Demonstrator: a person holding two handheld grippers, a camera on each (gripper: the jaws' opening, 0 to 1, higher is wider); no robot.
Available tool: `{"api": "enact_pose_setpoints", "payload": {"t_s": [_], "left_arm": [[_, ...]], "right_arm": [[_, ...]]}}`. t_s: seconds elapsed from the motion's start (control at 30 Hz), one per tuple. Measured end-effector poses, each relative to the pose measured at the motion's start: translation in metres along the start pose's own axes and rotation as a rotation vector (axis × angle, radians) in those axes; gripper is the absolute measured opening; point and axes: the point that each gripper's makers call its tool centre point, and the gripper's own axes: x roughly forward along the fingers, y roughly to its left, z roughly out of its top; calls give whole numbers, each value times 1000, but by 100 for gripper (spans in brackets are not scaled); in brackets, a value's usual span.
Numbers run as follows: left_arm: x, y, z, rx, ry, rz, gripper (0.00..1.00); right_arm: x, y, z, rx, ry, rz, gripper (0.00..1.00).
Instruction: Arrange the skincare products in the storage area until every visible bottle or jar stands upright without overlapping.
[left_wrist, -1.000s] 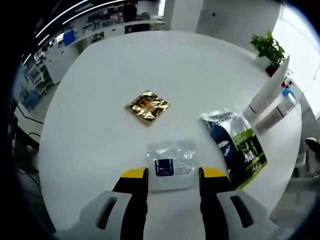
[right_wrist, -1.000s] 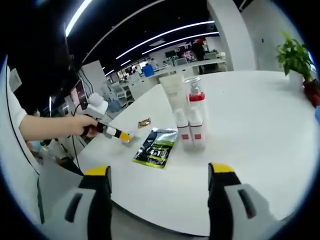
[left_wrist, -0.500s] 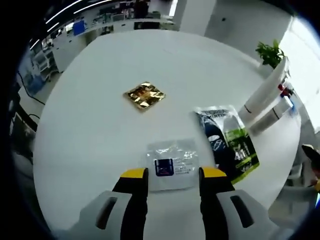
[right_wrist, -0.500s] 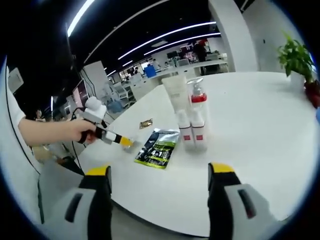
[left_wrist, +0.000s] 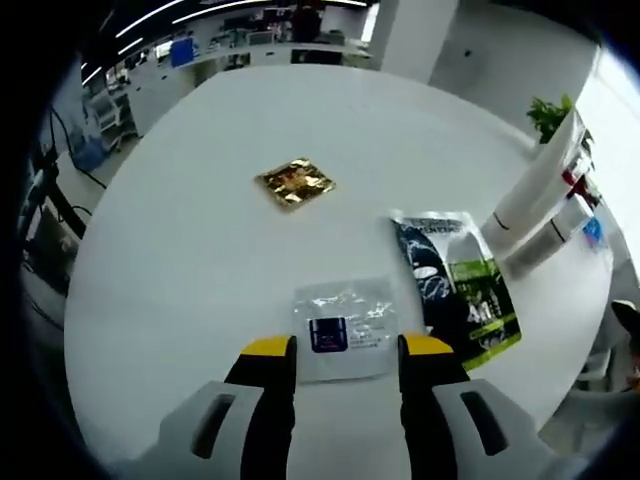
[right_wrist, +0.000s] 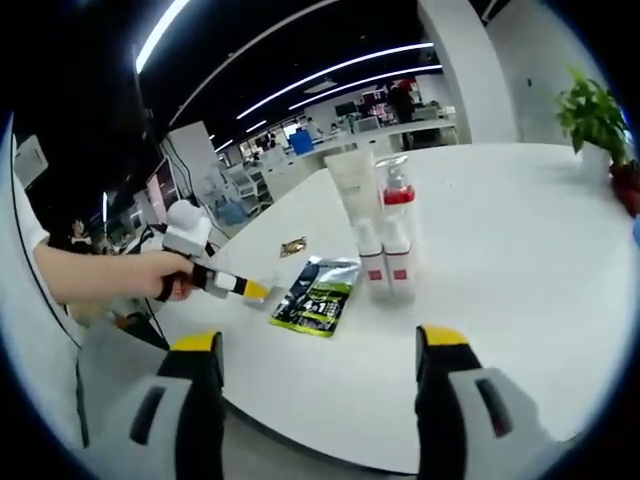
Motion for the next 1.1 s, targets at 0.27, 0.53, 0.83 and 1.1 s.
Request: {"api": "enact_pose_setpoints", "payload": {"t_s": [0.27,0.53,0.83,1.1], "left_arm": [[3,-7,-8,17,-3,15,38],[5,-6,-7,42,-21,41,38],[6,-6,-6,43,-31,50,39],[6,-7,-6,44,-30,42,41]], "right_arm": [[0,-1,0,1,1,-4,79],[0,-1,-1,2,3,-7,79],[0,-1,-1,3,5,-7,79],[0,-2,-1,1,5,-8,79]]}}
